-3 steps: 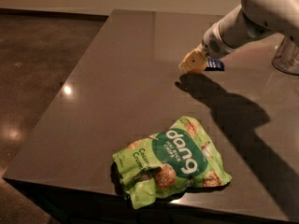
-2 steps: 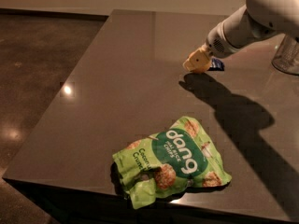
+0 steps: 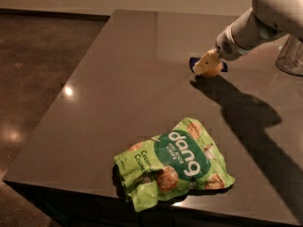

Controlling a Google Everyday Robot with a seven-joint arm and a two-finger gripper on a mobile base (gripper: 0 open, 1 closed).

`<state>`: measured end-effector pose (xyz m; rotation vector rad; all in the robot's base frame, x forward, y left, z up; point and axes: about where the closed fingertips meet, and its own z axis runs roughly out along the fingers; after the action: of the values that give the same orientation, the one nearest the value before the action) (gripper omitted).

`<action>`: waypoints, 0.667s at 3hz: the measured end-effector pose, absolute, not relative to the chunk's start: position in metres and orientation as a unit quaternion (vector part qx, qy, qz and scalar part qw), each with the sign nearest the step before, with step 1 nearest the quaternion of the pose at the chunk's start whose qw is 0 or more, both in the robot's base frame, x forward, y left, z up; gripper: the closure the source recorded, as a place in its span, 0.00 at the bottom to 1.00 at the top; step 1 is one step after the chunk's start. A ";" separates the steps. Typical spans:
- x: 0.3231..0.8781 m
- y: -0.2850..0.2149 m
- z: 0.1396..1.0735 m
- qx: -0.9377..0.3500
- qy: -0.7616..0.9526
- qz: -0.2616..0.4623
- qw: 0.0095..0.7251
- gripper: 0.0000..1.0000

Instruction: Move orange near rxbar blueberry

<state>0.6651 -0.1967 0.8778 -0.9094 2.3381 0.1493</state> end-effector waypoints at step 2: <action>0.670 -0.208 0.862 -0.331 0.897 0.056 0.287 0.13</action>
Offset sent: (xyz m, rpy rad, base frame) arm 0.0066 -0.0187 -0.0198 -0.0166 0.0665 -0.0460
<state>0.6700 -0.2080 0.8624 -0.8849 2.3979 0.1489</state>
